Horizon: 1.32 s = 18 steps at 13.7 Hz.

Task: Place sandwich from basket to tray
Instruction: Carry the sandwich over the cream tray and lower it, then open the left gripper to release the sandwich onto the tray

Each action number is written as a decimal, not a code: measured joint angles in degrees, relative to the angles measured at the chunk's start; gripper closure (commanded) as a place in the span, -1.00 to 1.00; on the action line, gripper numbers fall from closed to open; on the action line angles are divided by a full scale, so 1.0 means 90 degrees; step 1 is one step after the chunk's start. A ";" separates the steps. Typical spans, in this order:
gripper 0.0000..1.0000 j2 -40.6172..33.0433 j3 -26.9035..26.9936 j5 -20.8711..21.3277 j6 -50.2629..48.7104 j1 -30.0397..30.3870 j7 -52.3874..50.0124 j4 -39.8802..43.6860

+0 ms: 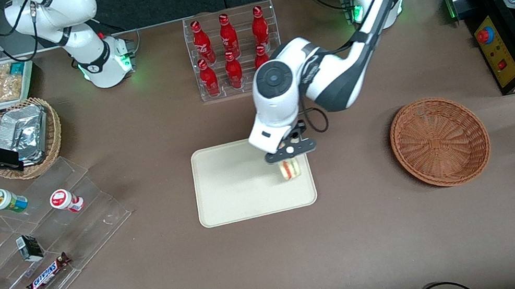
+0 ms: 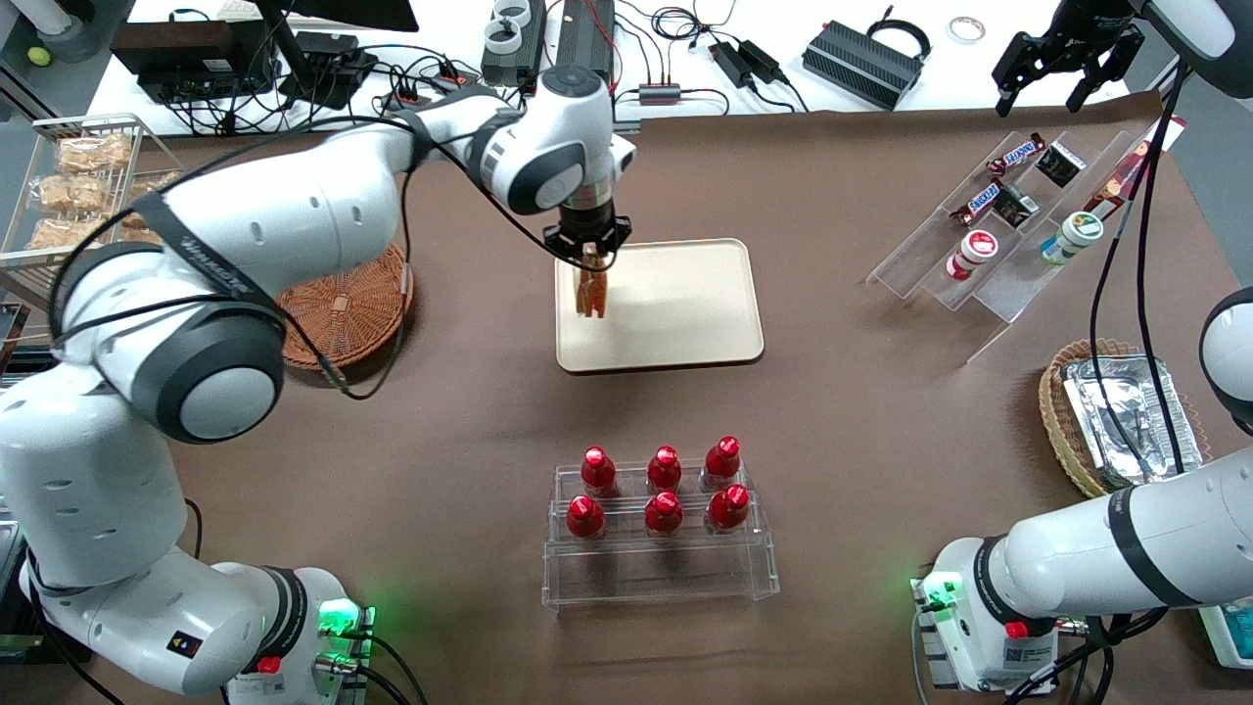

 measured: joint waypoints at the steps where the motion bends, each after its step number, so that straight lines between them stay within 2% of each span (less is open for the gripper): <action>1: 0.50 0.0122 0.0001 0.0045 0.0199 -0.0073 -0.0094 0.0043; 10: 0.51 0.0920 0.0005 0.0703 0.1288 -0.0394 -0.0319 0.0128; 18: 0.49 0.1184 0.0019 0.0963 0.1556 -0.0394 -0.0314 0.0117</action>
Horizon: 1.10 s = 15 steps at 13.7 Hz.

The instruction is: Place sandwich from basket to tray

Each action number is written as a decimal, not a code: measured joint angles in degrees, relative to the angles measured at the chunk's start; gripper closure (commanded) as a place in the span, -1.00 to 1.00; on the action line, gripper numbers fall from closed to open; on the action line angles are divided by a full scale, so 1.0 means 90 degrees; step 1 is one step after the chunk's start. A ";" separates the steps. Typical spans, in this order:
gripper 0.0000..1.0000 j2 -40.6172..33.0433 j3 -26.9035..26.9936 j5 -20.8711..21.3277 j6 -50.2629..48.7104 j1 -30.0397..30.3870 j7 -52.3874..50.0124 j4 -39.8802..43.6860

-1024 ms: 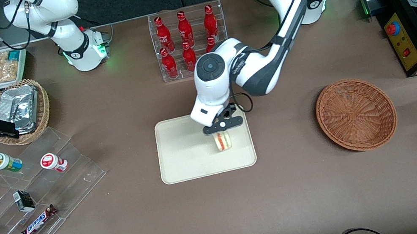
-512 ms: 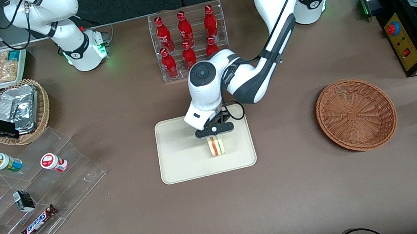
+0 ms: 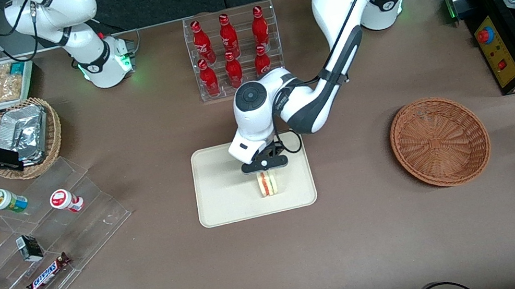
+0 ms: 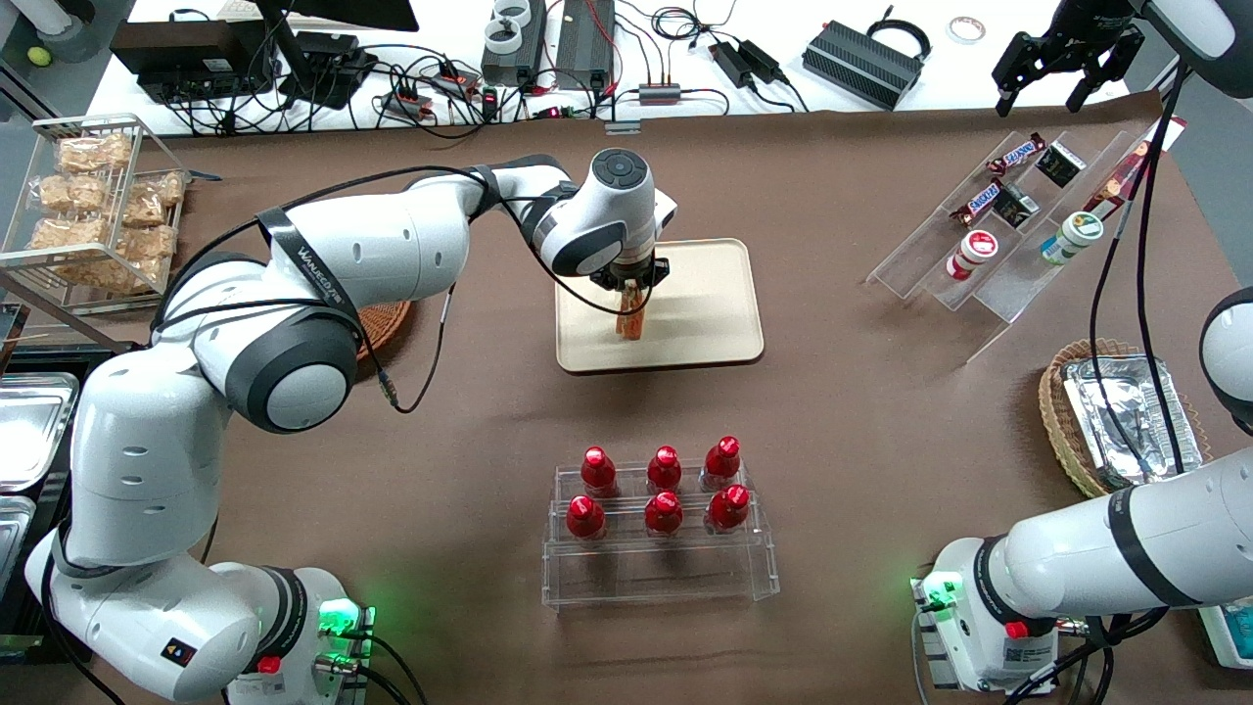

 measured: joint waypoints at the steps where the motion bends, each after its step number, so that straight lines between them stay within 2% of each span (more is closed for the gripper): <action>1: 0.38 0.0011 0.0007 0.0002 0.0013 0.0000 0.0000 0.0000; 4: -0.49 0.0016 0.0010 0.0003 0.0017 0.0000 0.0001 -0.0003; 6: -0.71 0.0020 0.0018 0.0003 0.0016 0.0001 0.0000 -0.0009; 9: -0.97 0.0020 0.0040 0.0002 0.0016 0.0013 0.0000 -0.0008; 12: -0.98 -0.0052 0.0041 -0.0005 -0.0339 0.0016 -0.0016 0.0058; 15: -0.98 -0.0507 0.0039 -0.0078 -0.1136 0.0019 -0.0062 0.0188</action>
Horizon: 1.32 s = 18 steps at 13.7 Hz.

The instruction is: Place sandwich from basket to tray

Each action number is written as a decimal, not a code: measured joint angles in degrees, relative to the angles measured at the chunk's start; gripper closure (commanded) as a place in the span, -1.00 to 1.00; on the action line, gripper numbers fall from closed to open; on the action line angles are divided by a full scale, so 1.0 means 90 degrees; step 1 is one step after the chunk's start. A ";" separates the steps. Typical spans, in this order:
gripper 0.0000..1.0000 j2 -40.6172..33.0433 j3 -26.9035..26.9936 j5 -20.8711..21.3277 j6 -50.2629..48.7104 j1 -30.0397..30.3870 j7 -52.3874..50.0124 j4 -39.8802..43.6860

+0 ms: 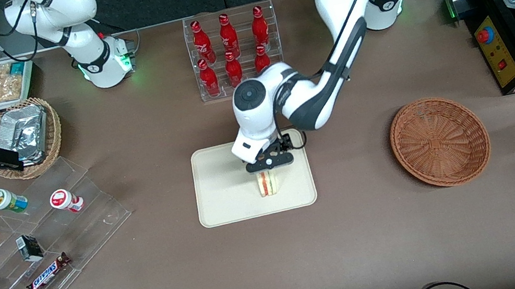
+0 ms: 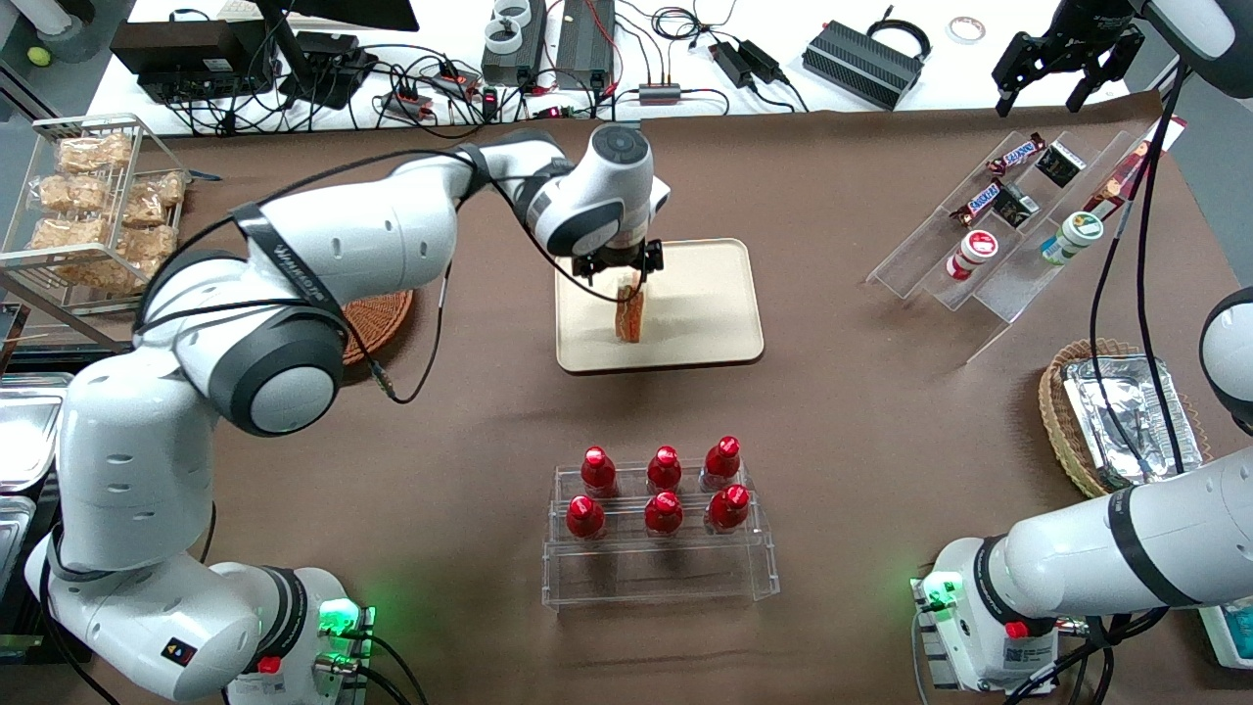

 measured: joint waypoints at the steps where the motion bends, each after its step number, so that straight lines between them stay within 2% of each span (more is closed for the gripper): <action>1: -0.98 -0.0237 0.0001 -0.0096 -0.0268 0.0004 -0.0012 0.0020; 5: -0.98 -0.1186 0.0023 -0.0230 -0.1250 0.0185 -0.0094 0.0033; 11: -0.98 -0.2457 0.0047 -0.0239 -0.2823 0.0955 -0.0045 0.0059; 16: -0.99 -0.3287 0.0093 -0.0448 -0.3727 0.2089 0.1275 0.0064; 18: -0.99 -0.3517 0.0104 -0.0743 -0.4005 0.2535 0.2030 0.0066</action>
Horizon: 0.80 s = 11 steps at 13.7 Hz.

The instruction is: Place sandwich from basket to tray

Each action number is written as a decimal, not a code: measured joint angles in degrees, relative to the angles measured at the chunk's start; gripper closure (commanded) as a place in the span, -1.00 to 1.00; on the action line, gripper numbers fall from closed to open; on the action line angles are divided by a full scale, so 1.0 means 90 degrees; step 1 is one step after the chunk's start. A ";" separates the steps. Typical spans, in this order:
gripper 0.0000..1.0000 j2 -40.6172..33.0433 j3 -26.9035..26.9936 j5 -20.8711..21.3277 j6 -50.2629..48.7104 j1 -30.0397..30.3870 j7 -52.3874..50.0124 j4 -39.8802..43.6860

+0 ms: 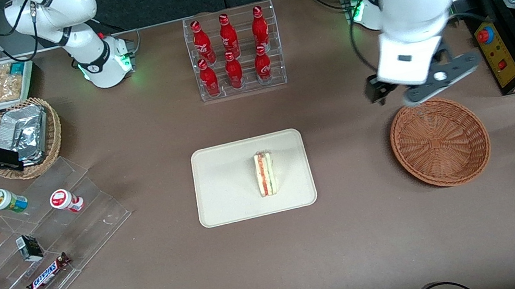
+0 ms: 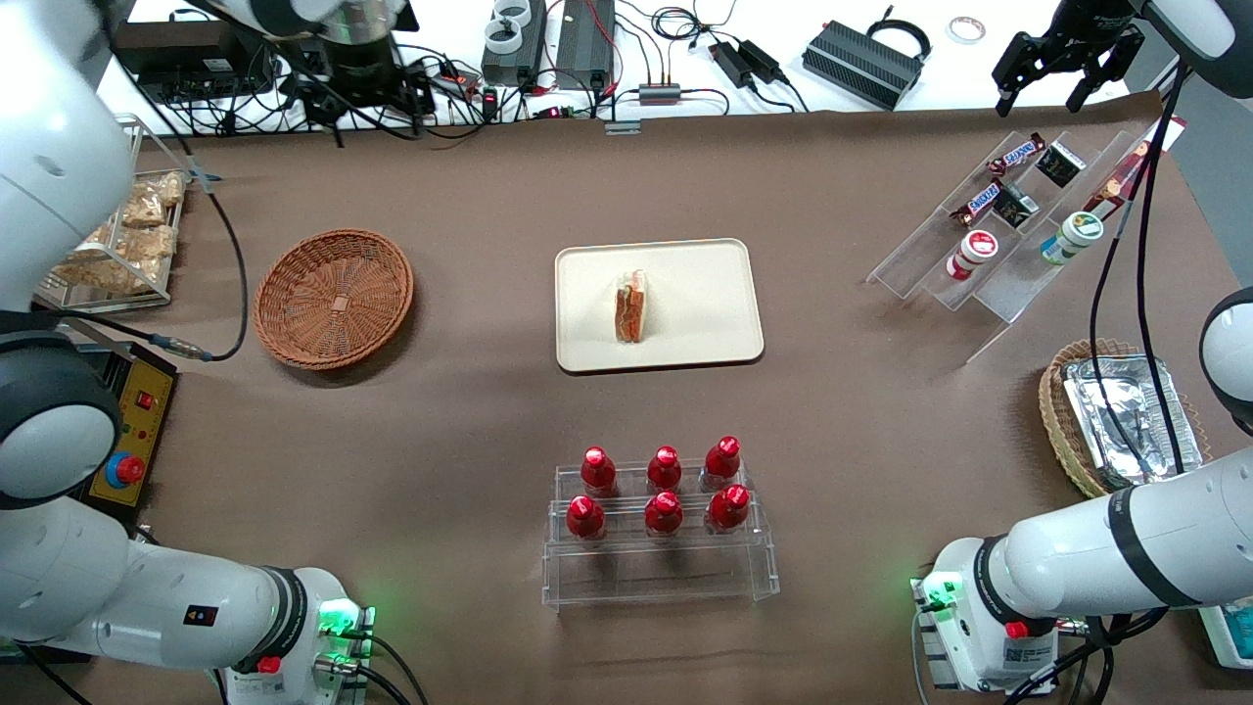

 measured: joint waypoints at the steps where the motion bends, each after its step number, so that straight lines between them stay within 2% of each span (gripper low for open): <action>1: -0.99 -0.0157 0.0003 -0.0240 -0.0197 0.0276 0.0528 0.0004; 4: -0.99 -0.0793 0.0128 -0.0627 -0.0804 0.1029 0.1894 0.0011; 9: -0.99 -0.1570 0.1139 -0.0801 -0.1548 0.1089 0.3362 -0.0018; 11: -0.99 -0.1716 0.1422 -0.0840 -0.1588 0.1007 0.3605 -0.0077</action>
